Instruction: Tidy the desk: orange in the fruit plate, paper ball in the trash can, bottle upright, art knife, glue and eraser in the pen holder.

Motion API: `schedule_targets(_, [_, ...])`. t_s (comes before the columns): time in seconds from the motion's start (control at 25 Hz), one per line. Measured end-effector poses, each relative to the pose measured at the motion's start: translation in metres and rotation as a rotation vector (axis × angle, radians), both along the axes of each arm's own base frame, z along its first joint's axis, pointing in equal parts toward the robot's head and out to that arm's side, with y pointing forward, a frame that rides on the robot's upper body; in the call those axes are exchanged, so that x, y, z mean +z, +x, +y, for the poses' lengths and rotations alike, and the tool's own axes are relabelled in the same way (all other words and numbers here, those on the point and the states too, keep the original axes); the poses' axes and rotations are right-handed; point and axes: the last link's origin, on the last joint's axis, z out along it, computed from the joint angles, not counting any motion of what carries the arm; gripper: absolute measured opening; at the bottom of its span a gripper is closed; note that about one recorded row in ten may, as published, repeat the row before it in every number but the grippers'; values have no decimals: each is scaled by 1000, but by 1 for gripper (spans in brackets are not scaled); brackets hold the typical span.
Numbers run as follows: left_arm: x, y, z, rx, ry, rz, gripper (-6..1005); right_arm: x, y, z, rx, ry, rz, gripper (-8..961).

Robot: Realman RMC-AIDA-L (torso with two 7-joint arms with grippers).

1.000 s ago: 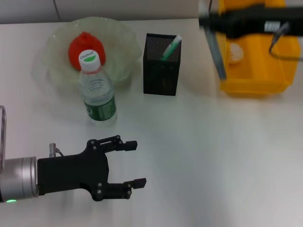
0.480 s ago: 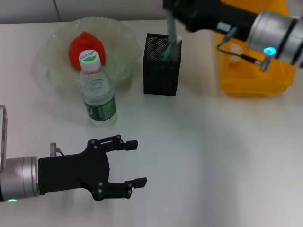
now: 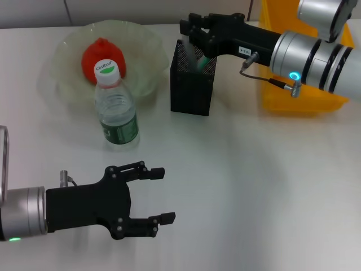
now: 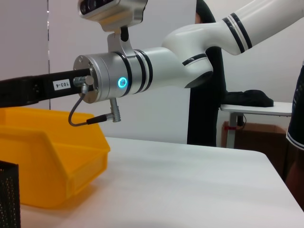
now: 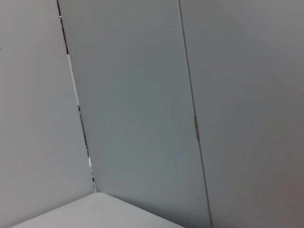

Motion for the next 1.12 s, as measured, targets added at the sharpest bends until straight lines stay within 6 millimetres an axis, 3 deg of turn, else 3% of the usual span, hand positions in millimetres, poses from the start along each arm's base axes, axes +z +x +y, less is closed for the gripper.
schedule_targets(0.24, [0,0,-1,2,-1,-1,815,6,4,-5,5,6,24,313])
schedule_targets(0.4, [0,-1,-2,3,-3,-4,815,17,10,-20,37,-10,92,391])
schedule_targets(0.56, [3,-3,-4,11,-8,-8,815,41,26,-56,75,-88,156,423])
schedule_targets(0.64, [3,-3,-4,11,-8,-8,815,49,39,-83,127,-140,112,440])
schedule_targets(0.68, [7,-4,-7,11,-9,-18,815,55,53,-108,180,-186,56,448])
schedule_targets(0.72, [9,-5,-8,8,-10,-21,815,55,53,-108,180,-186,56,456])
schedule_targets(0.8, [10,-5,-8,6,-11,-22,815,58,68,-128,207,-227,4,472])
schedule_targets(1.04, [17,-10,-8,20,-11,-17,815,55,96,-179,327,-308,-4,698])
schedule_targets(1.12, [18,-10,-8,23,-12,-17,815,53,99,-188,363,-292,24,841])
